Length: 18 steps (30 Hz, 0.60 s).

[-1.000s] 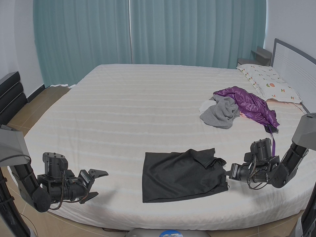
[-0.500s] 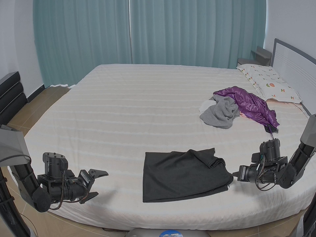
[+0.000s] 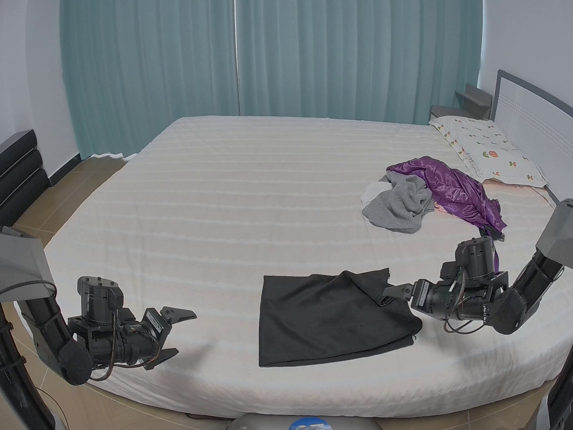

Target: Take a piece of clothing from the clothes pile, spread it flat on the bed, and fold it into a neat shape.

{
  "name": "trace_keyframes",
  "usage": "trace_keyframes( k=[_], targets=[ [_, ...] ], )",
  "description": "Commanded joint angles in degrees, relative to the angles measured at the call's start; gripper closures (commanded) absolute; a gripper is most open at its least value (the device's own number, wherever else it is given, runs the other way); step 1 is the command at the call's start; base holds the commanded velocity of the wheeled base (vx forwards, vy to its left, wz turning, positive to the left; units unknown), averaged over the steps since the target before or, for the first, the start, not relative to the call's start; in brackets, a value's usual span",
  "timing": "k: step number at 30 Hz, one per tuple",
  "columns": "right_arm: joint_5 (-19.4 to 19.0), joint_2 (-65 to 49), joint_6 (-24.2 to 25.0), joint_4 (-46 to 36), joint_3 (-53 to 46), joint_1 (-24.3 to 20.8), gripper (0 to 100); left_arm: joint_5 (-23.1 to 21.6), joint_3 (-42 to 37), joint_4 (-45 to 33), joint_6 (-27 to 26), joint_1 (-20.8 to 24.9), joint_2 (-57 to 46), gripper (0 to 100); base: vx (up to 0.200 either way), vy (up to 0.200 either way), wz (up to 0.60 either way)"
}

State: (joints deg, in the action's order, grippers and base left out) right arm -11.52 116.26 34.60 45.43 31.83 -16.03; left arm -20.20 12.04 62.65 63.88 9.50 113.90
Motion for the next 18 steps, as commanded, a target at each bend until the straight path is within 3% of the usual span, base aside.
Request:
trace_keyframes(
  k=[1,6,18],
  targets=[
    [-0.08,4.06,3.37,-0.08,4.03,-4.89,0,-0.02,0.00,0.02,0.02,0.00,0.10,0,0.000,0.000,0.00],
    [-0.08,9.07,8.12,-0.17,8.69,-7.26,0,-0.02,0.00,0.02,0.02,0.00,0.10,0,0.000,0.000,0.00],
    [0.45,15.66,8.56,-0.35,15.28,-6.03,0,-0.02,0.08,0.02,0.02,0.00,0.10,0,0.000,0.000,0.00]
  ],
)
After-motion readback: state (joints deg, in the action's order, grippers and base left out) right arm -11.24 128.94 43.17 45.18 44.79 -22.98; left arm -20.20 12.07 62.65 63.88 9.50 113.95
